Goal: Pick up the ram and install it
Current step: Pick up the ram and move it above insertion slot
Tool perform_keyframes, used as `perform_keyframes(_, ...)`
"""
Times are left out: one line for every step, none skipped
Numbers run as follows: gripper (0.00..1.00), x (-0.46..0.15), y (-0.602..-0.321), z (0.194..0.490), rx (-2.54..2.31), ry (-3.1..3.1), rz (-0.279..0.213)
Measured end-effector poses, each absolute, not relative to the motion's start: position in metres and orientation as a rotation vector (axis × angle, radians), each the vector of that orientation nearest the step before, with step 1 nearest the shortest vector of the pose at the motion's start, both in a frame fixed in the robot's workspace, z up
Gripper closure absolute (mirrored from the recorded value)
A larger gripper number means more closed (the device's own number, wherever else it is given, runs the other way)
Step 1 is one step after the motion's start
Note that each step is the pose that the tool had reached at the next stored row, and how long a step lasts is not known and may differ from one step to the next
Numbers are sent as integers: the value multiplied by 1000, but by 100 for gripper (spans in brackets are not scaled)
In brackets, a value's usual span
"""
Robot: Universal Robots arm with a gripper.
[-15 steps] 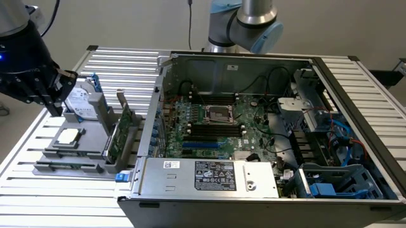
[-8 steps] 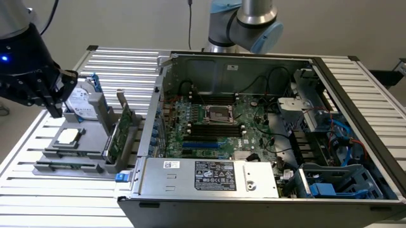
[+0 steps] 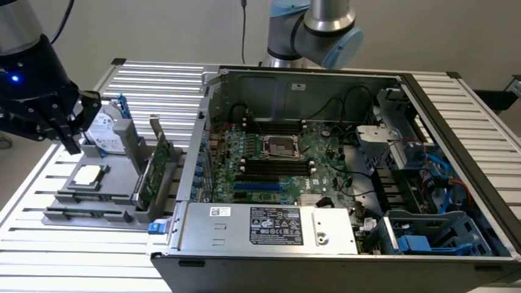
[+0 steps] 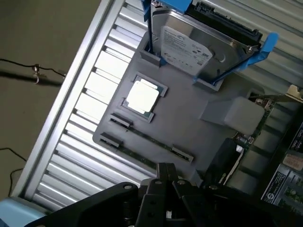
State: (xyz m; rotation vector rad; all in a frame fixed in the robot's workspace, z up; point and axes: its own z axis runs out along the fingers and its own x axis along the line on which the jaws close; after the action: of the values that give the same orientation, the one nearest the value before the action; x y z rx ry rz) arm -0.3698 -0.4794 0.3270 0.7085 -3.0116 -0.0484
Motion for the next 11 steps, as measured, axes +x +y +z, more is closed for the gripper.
perform_keyframes(89,-370,-479,326,736,-3005,-48)
perform_keyframes(89,-370,-479,326,763,-2998,-47)
perform_keyframes(89,-370,-479,325,789,-2991,-46)
perform_keyframes(89,-370,-479,324,816,-2983,-46)
perform_keyframes(89,-370,-479,324,845,-2975,-45)
perform_keyframes(89,-370,-479,323,871,-2967,-44)
perform_keyframes(89,-370,-479,322,899,-2959,-44)
perform_keyframes(89,-370,-479,322,925,-2950,-43)
perform_keyframes(89,-370,-479,321,952,-2942,-42)
perform_keyframes(89,-370,-479,321,978,-2933,-42)
perform_keyframes(89,-370,-479,320,1005,-2923,-41)
